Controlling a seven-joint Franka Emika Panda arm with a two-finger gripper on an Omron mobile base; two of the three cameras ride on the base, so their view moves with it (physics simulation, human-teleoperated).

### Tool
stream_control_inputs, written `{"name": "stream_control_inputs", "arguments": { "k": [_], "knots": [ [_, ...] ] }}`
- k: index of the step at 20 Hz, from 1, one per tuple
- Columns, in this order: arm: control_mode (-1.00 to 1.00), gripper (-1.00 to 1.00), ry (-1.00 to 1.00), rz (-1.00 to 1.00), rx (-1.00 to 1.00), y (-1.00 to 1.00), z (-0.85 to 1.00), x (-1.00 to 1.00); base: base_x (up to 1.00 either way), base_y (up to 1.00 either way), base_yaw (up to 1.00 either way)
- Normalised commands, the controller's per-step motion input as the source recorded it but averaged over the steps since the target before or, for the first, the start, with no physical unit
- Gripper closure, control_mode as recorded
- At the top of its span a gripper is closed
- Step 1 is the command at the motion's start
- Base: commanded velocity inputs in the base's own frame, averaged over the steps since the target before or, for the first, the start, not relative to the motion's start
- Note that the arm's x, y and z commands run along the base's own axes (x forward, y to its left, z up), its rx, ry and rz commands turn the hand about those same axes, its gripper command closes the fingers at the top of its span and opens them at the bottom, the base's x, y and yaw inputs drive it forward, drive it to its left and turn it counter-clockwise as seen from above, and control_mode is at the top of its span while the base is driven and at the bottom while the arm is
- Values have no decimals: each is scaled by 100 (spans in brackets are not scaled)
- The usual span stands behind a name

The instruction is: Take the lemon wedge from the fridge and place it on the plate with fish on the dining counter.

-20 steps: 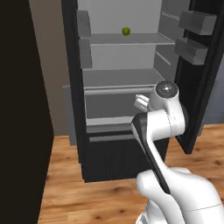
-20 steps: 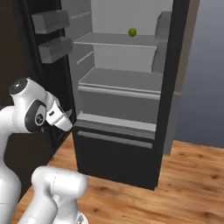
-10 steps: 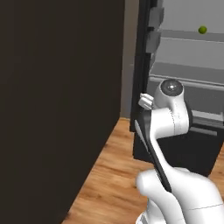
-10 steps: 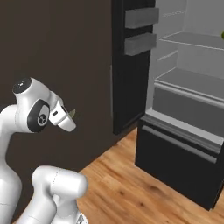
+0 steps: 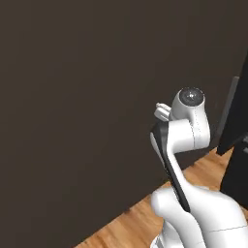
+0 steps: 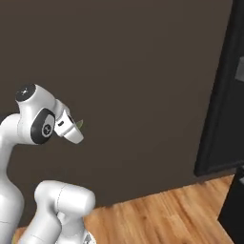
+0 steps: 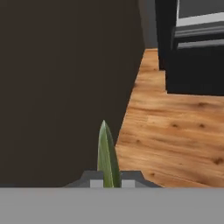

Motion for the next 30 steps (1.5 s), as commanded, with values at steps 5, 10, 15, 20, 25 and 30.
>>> {"name": "stream_control_inputs", "arguments": {
  "k": [5,10,15,20,25,30],
  "knots": [
    [100,100,0,0,0,0,0,0,-10,0,88],
    [100,100,0,0,0,0,0,0,-19,0,81],
    [100,100,0,0,0,0,0,0,-11,0,86],
    [100,100,0,0,0,0,0,0,0,4,92],
    [100,100,0,0,0,0,0,0,0,8,93],
    [100,100,0,0,0,0,0,0,0,9,93]
  ]
}}
